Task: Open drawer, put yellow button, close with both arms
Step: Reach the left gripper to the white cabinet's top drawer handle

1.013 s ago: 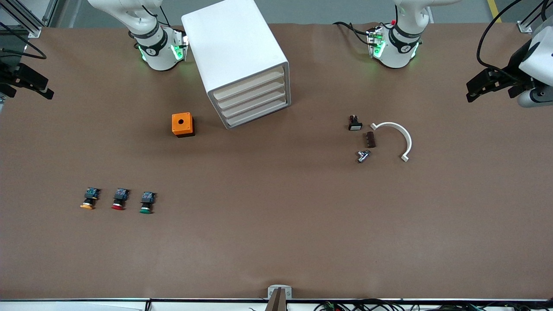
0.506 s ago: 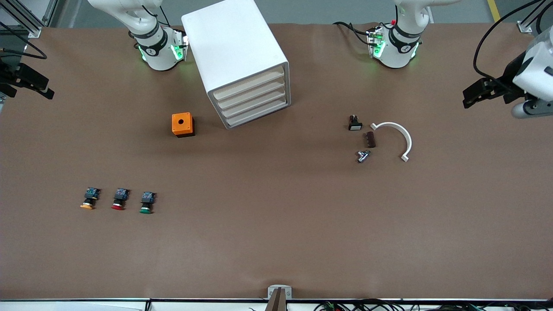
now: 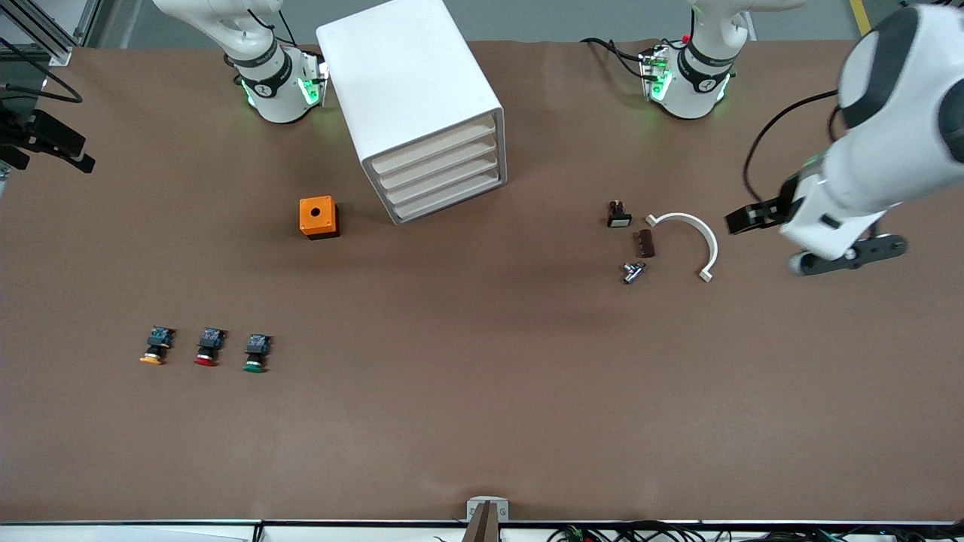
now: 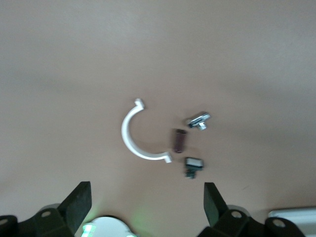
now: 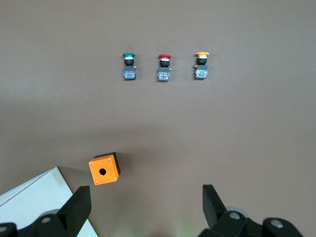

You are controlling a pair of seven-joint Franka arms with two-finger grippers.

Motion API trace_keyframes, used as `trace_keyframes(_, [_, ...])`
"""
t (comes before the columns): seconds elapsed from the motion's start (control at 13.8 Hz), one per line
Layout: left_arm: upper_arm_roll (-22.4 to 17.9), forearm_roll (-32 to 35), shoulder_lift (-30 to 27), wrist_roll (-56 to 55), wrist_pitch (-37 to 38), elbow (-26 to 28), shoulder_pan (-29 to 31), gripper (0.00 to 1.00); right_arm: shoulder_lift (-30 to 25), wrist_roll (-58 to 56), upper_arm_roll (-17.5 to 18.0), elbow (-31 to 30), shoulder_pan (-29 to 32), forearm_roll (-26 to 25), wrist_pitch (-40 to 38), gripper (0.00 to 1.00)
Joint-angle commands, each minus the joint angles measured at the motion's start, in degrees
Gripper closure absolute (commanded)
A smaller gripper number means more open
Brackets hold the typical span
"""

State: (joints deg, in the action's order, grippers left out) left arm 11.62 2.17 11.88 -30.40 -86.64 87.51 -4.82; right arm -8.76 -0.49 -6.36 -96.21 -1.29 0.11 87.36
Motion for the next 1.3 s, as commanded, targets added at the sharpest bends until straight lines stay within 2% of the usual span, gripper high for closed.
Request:
trace_keyframes(0.0, [0.1,-3.1,4.3,-9.3,-3.3,-1.0,-3.2,0.00,-1.6,0.2,0.4,-1.4,0.3,-0.6,0.7,0.00])
trace_keyframes(0.14, [0.1,-7.1,7.4,-17.7,-6.5,-1.4,-4.2,0.00,-1.6,0.2,0.4,-1.3,0.2,-0.6,0.8,0.00])
trace_keyframes(0.36, [0.1,-10.4,11.7,-23.7,-10.7,-1.5,-6.0,0.00,-1.5,0.2,0.4,-1.3,0.2,-0.6,0.6,0.00])
trace_keyframes(0.8, [0.1,-12.6,22.3,-47.0,-14.0,-5.9,-13.0,0.00,-1.3,0.3,0.5,-0.4,0.2,-0.6,0.2,0.00])
trace_keyframes(1.01, [0.1,-13.1,25.7,-58.8,-15.0,-7.5,-16.5,0.00,-1.1,0.3,0.5,0.2,0.2,-0.6,0.4,0.00])
trace_keyframes(1.23, [0.1,-20.5,27.4,-75.6,-14.9,-7.0,-19.0,0.00,0.9,0.4,0.3,3.7,0.4,-0.3,0.1,0.00])
